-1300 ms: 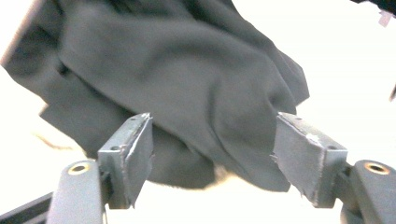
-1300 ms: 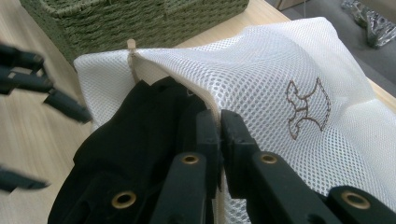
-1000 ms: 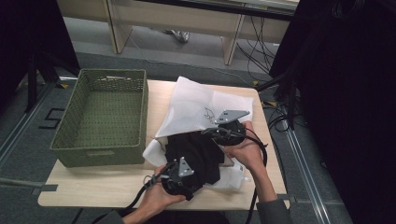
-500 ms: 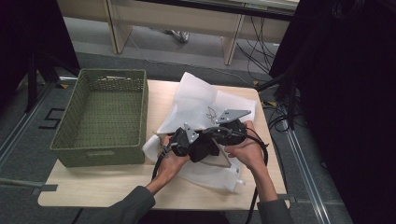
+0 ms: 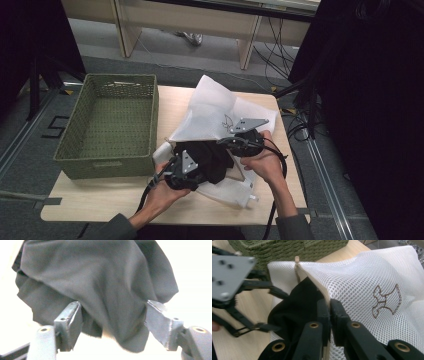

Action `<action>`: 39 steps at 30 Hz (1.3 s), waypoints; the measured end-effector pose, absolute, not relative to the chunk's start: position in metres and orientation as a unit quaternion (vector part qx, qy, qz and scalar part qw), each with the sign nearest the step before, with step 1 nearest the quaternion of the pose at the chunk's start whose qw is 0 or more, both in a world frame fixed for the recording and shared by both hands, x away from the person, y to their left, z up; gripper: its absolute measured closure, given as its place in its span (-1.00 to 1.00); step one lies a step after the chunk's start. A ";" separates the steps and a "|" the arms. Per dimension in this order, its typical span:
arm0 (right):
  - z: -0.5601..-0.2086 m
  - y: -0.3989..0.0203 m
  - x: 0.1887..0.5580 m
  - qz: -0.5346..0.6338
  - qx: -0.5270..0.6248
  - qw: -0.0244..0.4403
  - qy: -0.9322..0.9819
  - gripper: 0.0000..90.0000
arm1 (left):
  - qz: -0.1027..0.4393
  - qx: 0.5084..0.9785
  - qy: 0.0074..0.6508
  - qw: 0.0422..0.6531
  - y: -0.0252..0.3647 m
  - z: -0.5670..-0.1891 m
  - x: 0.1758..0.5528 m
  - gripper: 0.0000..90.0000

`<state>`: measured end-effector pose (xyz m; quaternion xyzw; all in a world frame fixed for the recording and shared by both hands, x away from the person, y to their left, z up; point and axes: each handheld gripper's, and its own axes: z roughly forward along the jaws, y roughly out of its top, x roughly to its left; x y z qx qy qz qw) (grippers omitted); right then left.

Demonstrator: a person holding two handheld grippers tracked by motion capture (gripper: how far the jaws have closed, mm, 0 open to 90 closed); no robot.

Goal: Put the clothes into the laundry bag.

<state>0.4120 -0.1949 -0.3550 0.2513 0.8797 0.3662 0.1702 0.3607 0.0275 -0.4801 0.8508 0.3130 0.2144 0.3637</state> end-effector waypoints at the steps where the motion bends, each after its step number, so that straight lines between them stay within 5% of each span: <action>1: -0.354 -0.195 0.410 0.366 0.256 0.170 0.879 0.94 | 0.212 0.854 0.307 0.362 0.030 -0.483 0.355 -0.46; 6: -0.348 -0.192 0.402 0.374 0.246 0.173 0.877 0.94 | 0.202 0.871 0.277 0.351 0.019 -0.494 0.350 -0.49; 12: -0.347 -0.190 0.399 0.375 0.250 0.168 0.877 0.94 | 0.205 0.876 0.254 0.355 -0.019 -0.491 0.380 0.56; 17: -0.345 -0.193 0.400 0.380 0.247 0.162 0.876 0.95 | 0.217 0.868 0.272 0.355 -0.048 -0.498 0.410 0.83; 20: -0.344 -0.193 0.401 0.384 0.246 0.166 0.875 0.95 | 0.274 0.860 0.263 0.341 -0.052 -0.493 0.425 0.85; 25: -0.342 -0.194 0.402 0.385 0.251 0.163 0.873 0.94 | 0.254 0.846 0.303 0.359 -0.060 -0.499 0.430 0.77; 34: -0.343 -0.198 0.404 0.386 0.254 0.166 0.871 0.94 | 0.193 0.859 0.290 0.375 -0.023 -0.488 0.396 -0.20; 39: -0.344 -0.197 0.405 0.387 0.250 0.163 0.872 0.94 | 0.183 0.855 0.301 0.380 0.008 -0.483 0.385 -0.32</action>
